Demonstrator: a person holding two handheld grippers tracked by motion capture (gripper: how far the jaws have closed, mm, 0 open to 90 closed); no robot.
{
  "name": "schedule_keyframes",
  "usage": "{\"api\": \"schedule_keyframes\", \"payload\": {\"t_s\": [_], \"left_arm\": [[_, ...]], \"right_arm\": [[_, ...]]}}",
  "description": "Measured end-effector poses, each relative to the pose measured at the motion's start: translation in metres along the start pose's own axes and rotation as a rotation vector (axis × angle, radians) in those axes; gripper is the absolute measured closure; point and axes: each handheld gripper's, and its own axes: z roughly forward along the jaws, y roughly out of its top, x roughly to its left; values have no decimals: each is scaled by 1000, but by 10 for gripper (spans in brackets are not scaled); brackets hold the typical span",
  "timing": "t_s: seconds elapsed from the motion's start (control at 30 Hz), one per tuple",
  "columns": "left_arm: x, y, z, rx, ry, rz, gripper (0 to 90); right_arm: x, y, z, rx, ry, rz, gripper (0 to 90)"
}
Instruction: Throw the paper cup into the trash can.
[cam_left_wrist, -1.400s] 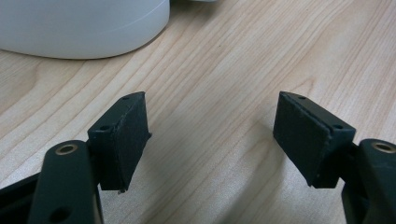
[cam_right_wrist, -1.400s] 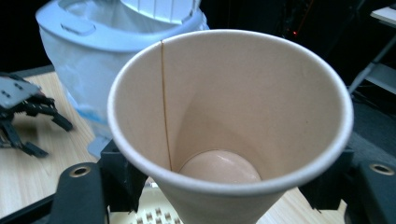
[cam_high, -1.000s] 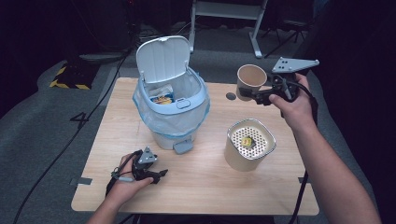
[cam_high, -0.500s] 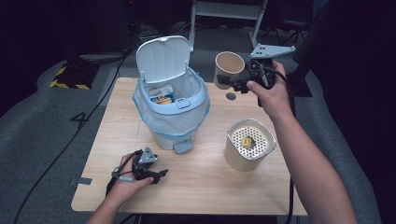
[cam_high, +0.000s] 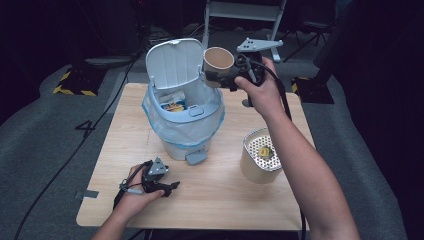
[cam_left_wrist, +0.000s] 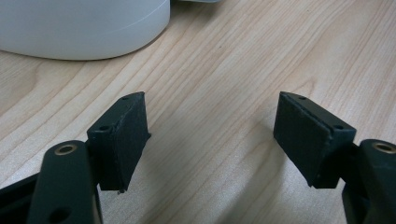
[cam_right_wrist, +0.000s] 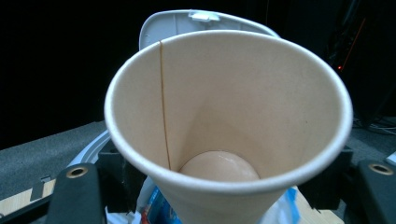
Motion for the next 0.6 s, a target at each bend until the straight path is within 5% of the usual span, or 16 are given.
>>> {"api": "schedule_keyframes", "payload": {"t_s": [0.6], "left_arm": [[0,0,0,0,0,0,266]], "right_arm": [[1,-4,49,38,-15,45,279]]}}
